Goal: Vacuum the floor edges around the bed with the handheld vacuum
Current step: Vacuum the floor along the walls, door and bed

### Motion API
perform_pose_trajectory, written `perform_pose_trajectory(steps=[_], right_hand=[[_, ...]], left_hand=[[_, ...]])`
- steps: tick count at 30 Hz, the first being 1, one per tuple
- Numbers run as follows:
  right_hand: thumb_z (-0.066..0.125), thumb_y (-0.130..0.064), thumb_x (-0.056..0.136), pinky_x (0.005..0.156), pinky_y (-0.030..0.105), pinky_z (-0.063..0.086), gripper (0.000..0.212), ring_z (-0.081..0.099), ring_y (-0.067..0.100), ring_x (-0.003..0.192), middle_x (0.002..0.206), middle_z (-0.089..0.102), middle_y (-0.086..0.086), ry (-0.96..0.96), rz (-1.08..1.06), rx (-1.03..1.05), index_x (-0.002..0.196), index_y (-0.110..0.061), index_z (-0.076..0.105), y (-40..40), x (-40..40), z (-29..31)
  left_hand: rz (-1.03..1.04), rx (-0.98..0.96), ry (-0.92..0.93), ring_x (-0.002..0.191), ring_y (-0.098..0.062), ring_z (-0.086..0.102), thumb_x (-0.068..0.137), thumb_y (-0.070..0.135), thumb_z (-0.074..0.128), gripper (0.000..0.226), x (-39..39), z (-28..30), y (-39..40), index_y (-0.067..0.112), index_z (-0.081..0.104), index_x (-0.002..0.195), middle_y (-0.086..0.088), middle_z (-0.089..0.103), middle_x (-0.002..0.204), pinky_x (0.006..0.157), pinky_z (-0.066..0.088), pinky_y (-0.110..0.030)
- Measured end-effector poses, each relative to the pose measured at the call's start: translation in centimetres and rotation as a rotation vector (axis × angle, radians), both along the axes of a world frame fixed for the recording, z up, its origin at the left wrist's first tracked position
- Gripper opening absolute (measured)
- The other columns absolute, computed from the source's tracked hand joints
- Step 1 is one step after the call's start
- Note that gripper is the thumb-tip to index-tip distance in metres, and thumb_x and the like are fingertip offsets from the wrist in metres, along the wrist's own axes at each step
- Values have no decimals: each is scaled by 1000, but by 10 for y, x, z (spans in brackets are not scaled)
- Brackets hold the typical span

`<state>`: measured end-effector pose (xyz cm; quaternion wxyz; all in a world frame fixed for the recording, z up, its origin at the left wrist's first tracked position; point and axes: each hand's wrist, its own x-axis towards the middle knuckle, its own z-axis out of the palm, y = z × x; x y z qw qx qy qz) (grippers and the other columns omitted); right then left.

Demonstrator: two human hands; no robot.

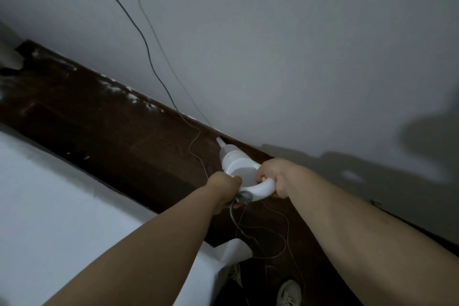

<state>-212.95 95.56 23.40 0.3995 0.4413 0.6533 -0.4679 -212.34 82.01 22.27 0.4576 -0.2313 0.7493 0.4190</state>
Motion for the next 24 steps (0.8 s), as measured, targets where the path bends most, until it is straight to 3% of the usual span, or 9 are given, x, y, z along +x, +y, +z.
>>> perform_pose_trajectory(steps=[3, 10, 14, 18, 24], right_hand=[[57, 4, 79, 91, 47, 53, 41, 63, 34, 102, 114, 59, 20, -11, -6, 16, 119, -3, 56, 27, 21, 1], [58, 4, 81, 92, 45, 53, 37, 61, 33, 103, 112, 56, 20, 2, -76, 0, 117, -4, 52, 96, 82, 10], [58, 2, 82, 93, 44, 52, 29, 61, 32, 102, 101, 54, 18, -10, -124, -7, 110, -5, 50, 141, 122, 12], [59, 1, 81, 90, 44, 53, 36, 63, 31, 98, 105, 57, 19, -33, -157, 7, 115, -5, 51, 177, 155, 13], [57, 1, 84, 95, 45, 51, 16, 61, 33, 105, 111, 57, 20, -4, -200, 15, 98, -1, 49, 211, 187, 20]], left_hand=[[-40, -6, 5, 66, -24, 61, 97, 21, 45, 35, 18, 9, 28, -2, 46, 122, -20, 61, 99, 48, 48, -25], [-82, 12, 10, 96, -31, 66, 96, 24, 50, 41, 72, 7, 92, -1, 45, 128, -20, 61, 112, 79, 58, -36], [-97, 37, -17, 73, -23, 65, 96, 22, 50, 41, 106, 10, 135, -1, 44, 129, -17, 62, 98, 52, 51, -27], [-99, 74, -63, 73, -20, 65, 96, 21, 51, 43, 134, 17, 171, 2, 41, 133, -16, 62, 100, 49, 51, -23], [-120, 136, -84, 77, -21, 62, 97, 19, 50, 46, 162, 28, 205, 2, 36, 138, -18, 59, 110, 49, 51, -24]])
